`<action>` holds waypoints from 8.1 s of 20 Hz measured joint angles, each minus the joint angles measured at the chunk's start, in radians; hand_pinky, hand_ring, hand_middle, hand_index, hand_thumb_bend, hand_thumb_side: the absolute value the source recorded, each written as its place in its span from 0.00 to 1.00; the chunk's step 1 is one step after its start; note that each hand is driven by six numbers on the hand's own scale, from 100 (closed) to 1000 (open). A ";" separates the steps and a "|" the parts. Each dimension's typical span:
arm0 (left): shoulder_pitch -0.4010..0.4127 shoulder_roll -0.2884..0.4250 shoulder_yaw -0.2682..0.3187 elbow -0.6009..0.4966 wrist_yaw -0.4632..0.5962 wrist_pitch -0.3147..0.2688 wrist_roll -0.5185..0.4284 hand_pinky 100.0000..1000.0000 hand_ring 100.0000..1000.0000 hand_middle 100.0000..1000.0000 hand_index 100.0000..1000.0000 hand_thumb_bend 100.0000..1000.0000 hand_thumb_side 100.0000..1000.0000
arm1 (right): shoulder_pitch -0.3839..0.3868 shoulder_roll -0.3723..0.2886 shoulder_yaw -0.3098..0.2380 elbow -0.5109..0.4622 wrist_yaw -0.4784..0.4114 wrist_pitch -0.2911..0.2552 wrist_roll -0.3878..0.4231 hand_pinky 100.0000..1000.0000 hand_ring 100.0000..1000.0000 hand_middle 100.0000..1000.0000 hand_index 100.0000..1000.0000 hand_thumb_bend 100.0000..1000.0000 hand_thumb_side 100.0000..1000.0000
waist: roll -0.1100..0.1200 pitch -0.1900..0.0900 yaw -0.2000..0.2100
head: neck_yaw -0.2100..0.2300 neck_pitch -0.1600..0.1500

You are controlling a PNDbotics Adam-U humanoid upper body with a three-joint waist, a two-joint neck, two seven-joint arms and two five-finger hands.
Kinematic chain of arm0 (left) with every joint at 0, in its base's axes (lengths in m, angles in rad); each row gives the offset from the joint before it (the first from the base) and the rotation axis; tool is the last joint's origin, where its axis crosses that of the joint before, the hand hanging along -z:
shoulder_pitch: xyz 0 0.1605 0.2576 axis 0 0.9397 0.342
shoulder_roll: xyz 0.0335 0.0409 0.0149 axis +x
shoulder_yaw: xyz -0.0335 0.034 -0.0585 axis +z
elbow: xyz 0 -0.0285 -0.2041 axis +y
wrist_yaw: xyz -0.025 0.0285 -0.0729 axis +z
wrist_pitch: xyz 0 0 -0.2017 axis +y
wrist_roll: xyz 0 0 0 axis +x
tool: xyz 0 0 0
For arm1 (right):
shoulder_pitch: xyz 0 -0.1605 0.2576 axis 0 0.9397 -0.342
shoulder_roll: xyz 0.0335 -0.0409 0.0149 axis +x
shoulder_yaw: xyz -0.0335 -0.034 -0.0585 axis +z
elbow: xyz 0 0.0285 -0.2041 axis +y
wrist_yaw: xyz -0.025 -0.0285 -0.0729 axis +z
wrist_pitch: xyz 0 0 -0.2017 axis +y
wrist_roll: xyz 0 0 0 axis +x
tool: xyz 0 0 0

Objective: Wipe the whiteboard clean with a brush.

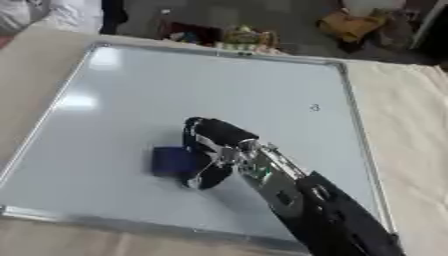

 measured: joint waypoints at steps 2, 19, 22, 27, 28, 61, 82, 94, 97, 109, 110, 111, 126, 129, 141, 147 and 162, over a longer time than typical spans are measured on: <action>-0.001 0.000 0.000 0.000 0.000 0.001 -0.001 0.49 0.33 0.38 0.43 0.04 0.88 | 0.000 0.000 0.000 0.001 -0.003 0.000 -0.003 0.80 1.00 0.52 0.00 0.29 0.02 | 0.000 0.000 0.000 | 0.000 0.000; -0.001 0.000 0.000 0.000 -0.008 0.005 -0.008 0.49 0.33 0.38 0.43 0.03 0.89 | 0.001 0.000 -0.022 0.001 -0.025 0.016 -0.032 0.79 1.00 0.37 0.02 0.31 0.00 | -0.002 0.002 -0.001 | 0.004 -0.001; -0.001 0.000 0.000 0.000 -0.009 0.005 -0.008 0.49 0.33 0.38 0.43 0.03 0.89 | 0.007 -0.001 -0.032 -0.003 -0.031 0.024 -0.031 0.79 1.00 0.35 0.03 0.32 0.00 | -0.002 0.002 -0.004 | 0.004 -0.001; 0.001 0.000 0.000 0.001 -0.010 0.004 -0.009 0.49 0.33 0.38 0.43 0.02 0.89 | 0.018 -0.012 -0.054 -0.014 -0.042 0.041 -0.038 0.79 1.00 0.28 0.04 0.34 0.00 | 0.002 0.002 -0.009 | 0.007 -0.002; 0.001 0.000 0.000 0.001 -0.011 0.004 -0.009 0.49 0.33 0.38 0.43 0.02 0.89 | 0.020 -0.016 -0.058 -0.017 -0.044 0.046 -0.040 0.79 1.00 0.26 0.04 0.34 0.00 | 0.002 0.002 -0.010 | 0.008 -0.004; 0.010 -0.001 0.001 0.007 -0.029 -0.005 -0.016 0.50 0.32 0.38 0.43 0.00 0.90 | 0.056 -0.186 -0.301 0.018 -0.152 0.203 -0.218 0.79 1.00 0.14 0.07 0.45 0.00 | 0.006 0.026 -0.007 | 0.043 -0.047; 0.009 -0.008 0.006 0.011 -0.039 -0.009 -0.020 0.50 0.31 0.38 0.42 0.00 0.91 | 0.035 -0.265 -0.406 0.146 -0.236 0.275 -0.317 0.78 0.99 0.13 0.08 0.42 0.00 | 0.004 0.041 -0.001 | 0.014 -0.062; 0.009 -0.008 0.006 0.012 -0.044 -0.007 -0.023 0.50 0.31 0.38 0.42 0.00 0.91 | 0.057 -0.284 -0.419 0.192 -0.216 0.286 -0.353 0.75 0.98 0.13 0.09 0.32 0.00 | 0.007 0.041 -0.007 | 0.013 -0.062; 0.009 -0.008 0.006 0.012 -0.044 -0.007 -0.023 0.50 0.31 0.38 0.42 0.00 0.91 | 0.062 -0.285 -0.419 0.203 -0.204 0.286 -0.356 0.74 0.97 0.13 0.09 0.28 0.00 | 0.010 0.041 -0.007 | 0.013 -0.062; 0.009 -0.008 0.006 0.013 -0.044 -0.007 -0.023 0.50 0.31 0.38 0.42 0.00 0.92 | 0.063 -0.293 -0.409 0.230 -0.148 0.256 -0.320 0.74 0.98 0.16 0.14 0.20 0.00 | 0.010 0.041 -0.008 | 0.011 -0.062; 0.009 -0.008 0.006 0.013 -0.044 -0.007 -0.024 0.50 0.31 0.38 0.42 0.00 0.91 | 0.062 -0.295 -0.406 0.230 -0.145 0.248 -0.306 0.74 0.99 0.18 0.15 0.21 0.00 | 0.009 0.041 -0.008 | 0.011 -0.062; 0.009 -0.008 0.006 0.013 -0.044 -0.006 -0.024 0.50 0.31 0.38 0.42 0.00 0.91 | 0.062 -0.298 -0.405 0.230 -0.140 0.239 -0.292 0.75 0.99 0.18 0.16 0.20 0.00 | 0.009 0.041 -0.007 | 0.011 -0.062; 0.009 -0.008 0.006 0.013 -0.045 -0.003 -0.028 0.51 0.31 0.37 0.42 0.00 0.90 | 0.024 -0.315 -0.392 0.241 -0.026 0.150 -0.090 0.75 1.00 0.24 0.28 0.03 0.14 | 0.004 0.046 0.001 | 0.003 -0.070; 0.009 -0.008 0.006 0.013 -0.045 -0.003 -0.028 0.51 0.30 0.37 0.42 0.00 0.90 | 0.016 -0.315 -0.393 0.254 -0.006 0.153 -0.091 0.74 1.00 0.24 0.28 0.03 0.15 | 0.003 0.047 0.003 | 0.002 -0.071; 0.009 -0.008 0.006 0.013 -0.045 -0.002 -0.029 0.51 0.30 0.37 0.42 0.00 0.90 | 0.009 -0.316 -0.393 0.267 0.004 0.156 -0.092 0.77 1.00 0.33 0.34 0.00 0.19 | 0.003 0.048 0.003 | -0.002 -0.071; 0.009 -0.008 0.006 0.013 -0.045 0.000 -0.031 0.51 0.30 0.37 0.42 0.00 0.90 | -0.002 -0.318 -0.393 0.267 0.032 0.130 -0.031 0.80 1.00 0.44 0.39 0.00 0.22 | 0.001 0.048 0.005 | -0.007 -0.071; 0.009 -0.008 0.006 0.013 -0.048 0.001 -0.038 0.51 0.30 0.37 0.41 0.00 0.88 | -0.034 -0.326 -0.387 0.288 0.128 0.067 0.020 0.80 1.00 0.47 0.09 0.20 0.27 | -0.004 0.052 0.013 | -0.015 -0.072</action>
